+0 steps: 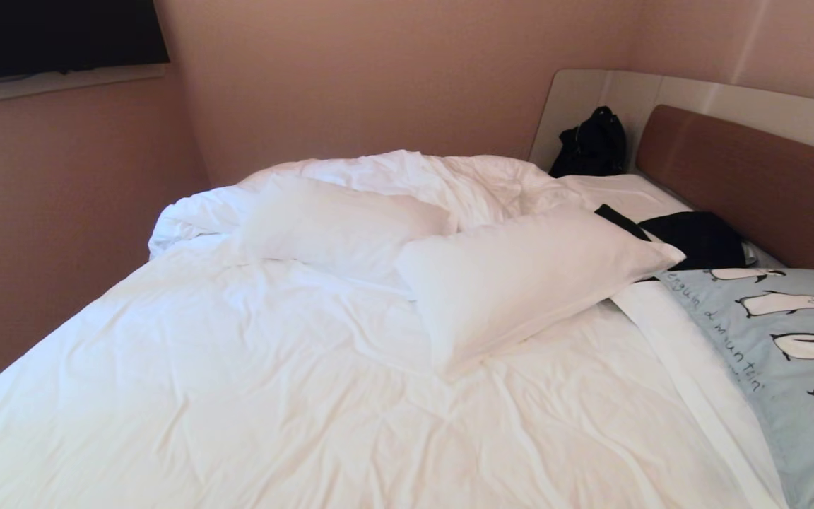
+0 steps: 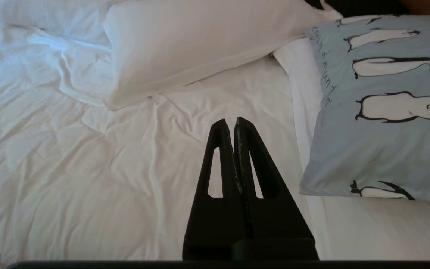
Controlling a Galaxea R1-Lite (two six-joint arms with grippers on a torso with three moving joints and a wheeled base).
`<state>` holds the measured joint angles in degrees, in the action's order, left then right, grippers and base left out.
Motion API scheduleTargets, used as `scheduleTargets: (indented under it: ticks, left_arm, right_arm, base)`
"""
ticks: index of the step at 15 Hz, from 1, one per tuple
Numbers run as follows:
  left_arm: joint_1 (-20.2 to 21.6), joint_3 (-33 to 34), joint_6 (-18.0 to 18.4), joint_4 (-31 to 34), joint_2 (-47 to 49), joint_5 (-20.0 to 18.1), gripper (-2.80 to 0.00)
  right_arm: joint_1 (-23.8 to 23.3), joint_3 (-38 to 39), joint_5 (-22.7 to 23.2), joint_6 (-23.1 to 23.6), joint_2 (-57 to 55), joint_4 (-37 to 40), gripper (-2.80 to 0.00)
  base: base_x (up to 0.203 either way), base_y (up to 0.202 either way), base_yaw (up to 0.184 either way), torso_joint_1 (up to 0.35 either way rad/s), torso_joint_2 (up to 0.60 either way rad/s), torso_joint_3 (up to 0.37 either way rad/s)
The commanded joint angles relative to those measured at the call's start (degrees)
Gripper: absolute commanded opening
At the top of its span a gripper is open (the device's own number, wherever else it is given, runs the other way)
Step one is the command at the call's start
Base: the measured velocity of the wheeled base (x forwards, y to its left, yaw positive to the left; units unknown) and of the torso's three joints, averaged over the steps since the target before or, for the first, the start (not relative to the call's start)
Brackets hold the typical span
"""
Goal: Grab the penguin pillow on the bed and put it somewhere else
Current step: Pick up the pillow
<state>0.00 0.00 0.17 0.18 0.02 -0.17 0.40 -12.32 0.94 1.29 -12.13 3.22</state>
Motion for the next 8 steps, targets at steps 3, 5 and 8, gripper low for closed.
scheduleTargets:
  ticks: [3, 5, 8]
  left_arm:
    - [0.0, 0.0, 0.0, 0.0, 0.0, 0.0, -2.80]
    - [0.0, 0.0, 0.0, 0.0, 0.0, 0.0, -2.80]
    - [0.0, 0.0, 0.0, 0.0, 0.0, 0.0, -2.80]
  right_arm:
    - [0.0, -2.3, -0.2, -0.2, -15.6, -7.7, -2.80]
    - [0.0, -5.0, -0.3, -1.1, -22.1, -10.8, -2.80]
    - [-0.3, -12.5, -0.6, -3.9, -31.4, -12.4, -2.80]
  base:
    - [0.000, 0.000, 0.000, 0.000, 0.00, 0.000]
    - [0.000, 0.000, 0.000, 0.000, 0.00, 0.000]
    - [0.000, 0.000, 0.000, 0.000, 0.00, 0.000]
